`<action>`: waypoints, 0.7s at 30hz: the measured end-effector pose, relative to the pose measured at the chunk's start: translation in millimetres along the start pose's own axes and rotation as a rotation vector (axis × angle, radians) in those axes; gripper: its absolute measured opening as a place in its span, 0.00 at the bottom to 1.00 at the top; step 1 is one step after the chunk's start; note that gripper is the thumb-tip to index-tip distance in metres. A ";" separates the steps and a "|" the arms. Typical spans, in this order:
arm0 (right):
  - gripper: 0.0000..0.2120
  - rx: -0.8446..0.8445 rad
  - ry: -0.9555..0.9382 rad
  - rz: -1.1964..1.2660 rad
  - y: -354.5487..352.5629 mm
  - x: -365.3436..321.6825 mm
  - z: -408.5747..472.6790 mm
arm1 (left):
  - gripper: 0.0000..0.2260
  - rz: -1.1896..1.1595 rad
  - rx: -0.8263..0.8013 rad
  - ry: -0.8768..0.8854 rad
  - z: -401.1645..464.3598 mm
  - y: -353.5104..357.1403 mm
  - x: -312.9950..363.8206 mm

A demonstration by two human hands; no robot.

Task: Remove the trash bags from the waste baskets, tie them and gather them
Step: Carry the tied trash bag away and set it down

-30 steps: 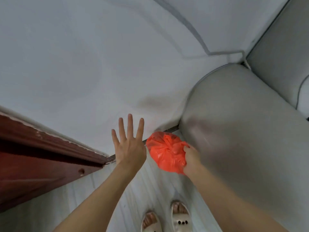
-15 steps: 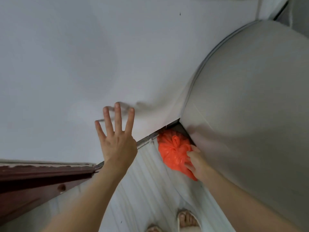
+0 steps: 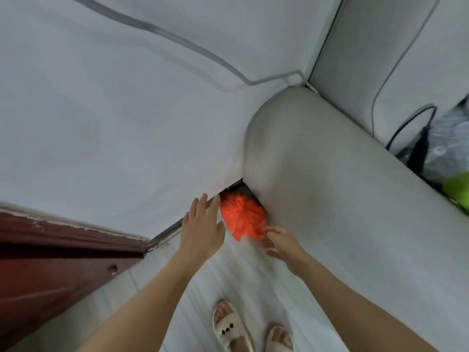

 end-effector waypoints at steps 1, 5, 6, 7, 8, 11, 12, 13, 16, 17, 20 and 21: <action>0.13 0.017 0.019 0.052 -17.4 6.3 -25.3 | 0.28 -0.041 -0.026 0.003 -20.5 -4.3 15.8; 0.11 0.129 0.041 0.186 -95.5 36.9 -124.1 | 0.24 -0.064 -0.114 0.182 -100.4 -11.1 84.2; 0.11 0.171 0.040 0.203 -118.2 49.9 -150.0 | 0.23 -0.057 -0.142 0.242 -122.7 -9.8 104.1; 0.11 0.213 0.028 0.187 -142.1 65.8 -179.1 | 0.21 -0.053 -0.170 0.293 -147.8 -7.4 125.4; 0.11 0.224 0.026 0.185 -156.7 77.4 -196.0 | 0.20 -0.071 -0.186 0.317 -161.8 -3.8 138.0; 0.10 0.346 0.036 0.207 -224.6 144.8 -290.9 | 0.19 -0.088 -0.242 0.463 -243.1 9.2 206.6; 0.10 0.387 0.045 0.254 -245.5 172.0 -325.1 | 0.19 -0.088 -0.259 0.526 -272.6 14.1 231.6; 0.10 0.420 0.044 0.281 -263.2 197.7 -353.2 | 0.19 -0.092 -0.274 0.572 -297.1 20.9 253.1; 0.09 0.534 0.047 0.429 -312.5 276.0 -439.5 | 0.19 -0.052 -0.323 0.751 -382.0 37.4 323.4; 0.09 0.570 0.048 0.497 -326.6 301.5 -463.8 | 0.19 -0.040 -0.345 0.808 -409.7 44.3 343.6; 0.09 0.722 0.028 0.687 -368.5 380.4 -541.1 | 0.18 0.010 -0.415 1.014 -504.6 64.0 414.8; 0.09 0.771 0.019 0.746 -378.3 400.6 -560.1 | 0.18 0.030 -0.434 1.079 -529.4 70.6 433.9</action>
Point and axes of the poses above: each hand's wrist, its own z-axis towards the middle knuckle, its own y-axis out of the palm, x = y × z, the point moved 2 cm from there along z, towards the middle knuckle, and after that the axes turned 14 degrees about z, right-handed, at the moved point
